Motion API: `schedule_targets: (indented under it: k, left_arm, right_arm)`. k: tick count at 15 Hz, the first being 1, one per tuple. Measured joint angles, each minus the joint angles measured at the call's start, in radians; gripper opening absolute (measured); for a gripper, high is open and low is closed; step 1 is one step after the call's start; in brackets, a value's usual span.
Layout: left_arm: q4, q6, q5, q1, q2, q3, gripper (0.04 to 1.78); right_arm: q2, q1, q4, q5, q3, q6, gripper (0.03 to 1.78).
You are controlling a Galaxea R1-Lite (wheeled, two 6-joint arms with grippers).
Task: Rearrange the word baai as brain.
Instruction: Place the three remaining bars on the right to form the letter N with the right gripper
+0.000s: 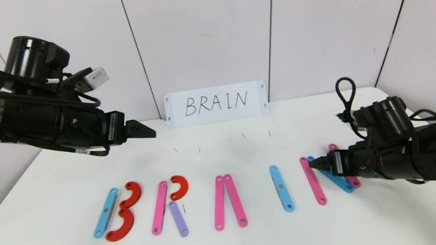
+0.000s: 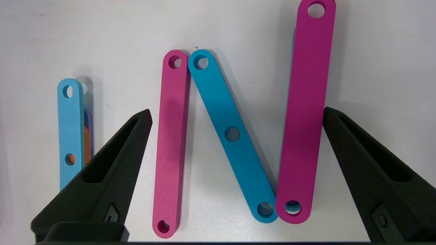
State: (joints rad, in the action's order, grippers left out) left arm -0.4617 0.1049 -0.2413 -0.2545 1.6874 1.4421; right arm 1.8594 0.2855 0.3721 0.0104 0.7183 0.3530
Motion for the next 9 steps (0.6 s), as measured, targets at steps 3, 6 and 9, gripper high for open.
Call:
schedule_targets:
  k: [3, 6, 9]
  left_arm:
    - [0.000, 0.000, 0.000, 0.000, 0.000, 0.000, 1.74]
    - [0.000, 0.000, 0.000, 0.000, -0.002, 0.000, 1.74]
    - [-0.001, 0.000, 0.000, 0.000, -0.007, 0.000, 1.74]
  right_arm:
    - [-0.008, 0.003, -0.005, 0.002, -0.002, 0.000, 1.74]
    - [-0.027, 0.004, -0.009, 0.018, -0.008, -0.014, 1.74]
    - [-0.060, -0.002, -0.011, 0.022, -0.009, -0.044, 1.74]
